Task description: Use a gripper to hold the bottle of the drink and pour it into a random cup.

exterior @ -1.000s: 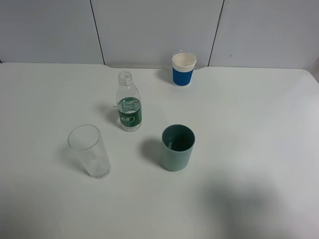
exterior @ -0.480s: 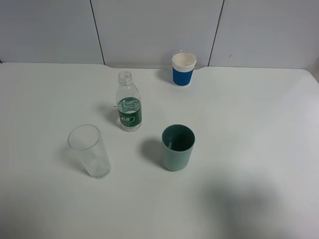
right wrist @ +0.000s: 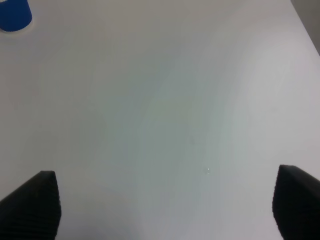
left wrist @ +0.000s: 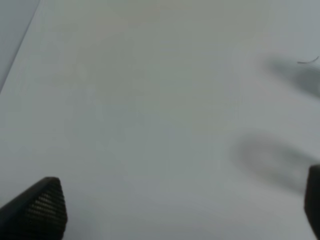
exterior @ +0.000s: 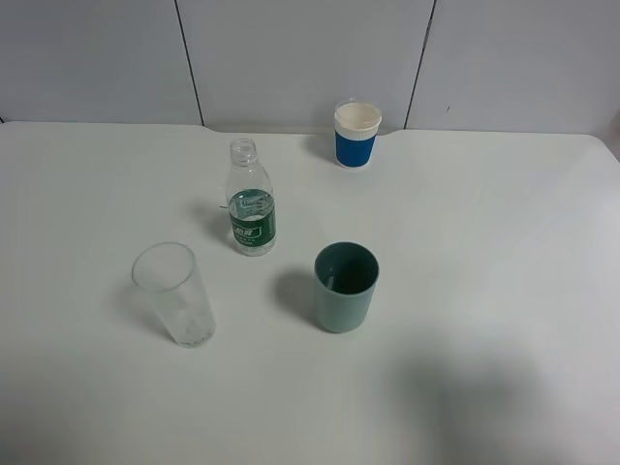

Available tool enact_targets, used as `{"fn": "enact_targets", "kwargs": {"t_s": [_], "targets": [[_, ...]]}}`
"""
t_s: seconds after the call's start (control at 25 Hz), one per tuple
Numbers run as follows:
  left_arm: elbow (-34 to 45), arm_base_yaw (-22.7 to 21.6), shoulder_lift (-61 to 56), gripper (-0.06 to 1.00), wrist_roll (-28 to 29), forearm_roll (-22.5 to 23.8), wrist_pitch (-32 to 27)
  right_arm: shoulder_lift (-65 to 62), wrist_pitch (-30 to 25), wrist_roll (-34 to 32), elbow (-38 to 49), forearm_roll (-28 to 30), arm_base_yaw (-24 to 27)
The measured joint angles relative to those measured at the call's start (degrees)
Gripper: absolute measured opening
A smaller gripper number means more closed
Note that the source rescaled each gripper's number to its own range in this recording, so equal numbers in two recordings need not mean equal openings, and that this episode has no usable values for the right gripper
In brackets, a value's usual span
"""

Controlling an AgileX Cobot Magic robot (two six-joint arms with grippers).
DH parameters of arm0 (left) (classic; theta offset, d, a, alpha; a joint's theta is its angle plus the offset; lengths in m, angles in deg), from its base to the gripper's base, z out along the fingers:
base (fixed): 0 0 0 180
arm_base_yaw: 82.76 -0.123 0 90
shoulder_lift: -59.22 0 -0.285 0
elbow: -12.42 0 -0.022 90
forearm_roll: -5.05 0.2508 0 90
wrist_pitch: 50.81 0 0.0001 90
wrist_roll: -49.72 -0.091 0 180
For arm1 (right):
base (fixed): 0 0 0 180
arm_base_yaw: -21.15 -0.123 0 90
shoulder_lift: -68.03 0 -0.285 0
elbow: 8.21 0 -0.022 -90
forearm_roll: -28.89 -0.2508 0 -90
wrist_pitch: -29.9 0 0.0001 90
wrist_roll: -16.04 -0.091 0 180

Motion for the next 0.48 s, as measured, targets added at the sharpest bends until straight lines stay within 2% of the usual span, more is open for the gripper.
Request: {"fn": "enact_targets", "kwargs": {"t_s": [0.48], "targets": [[0.0, 0.0, 0.0, 0.92, 0.0, -0.11, 0.0, 0.0, 0.0, 0.0, 0.0, 0.0, 0.0]]}}
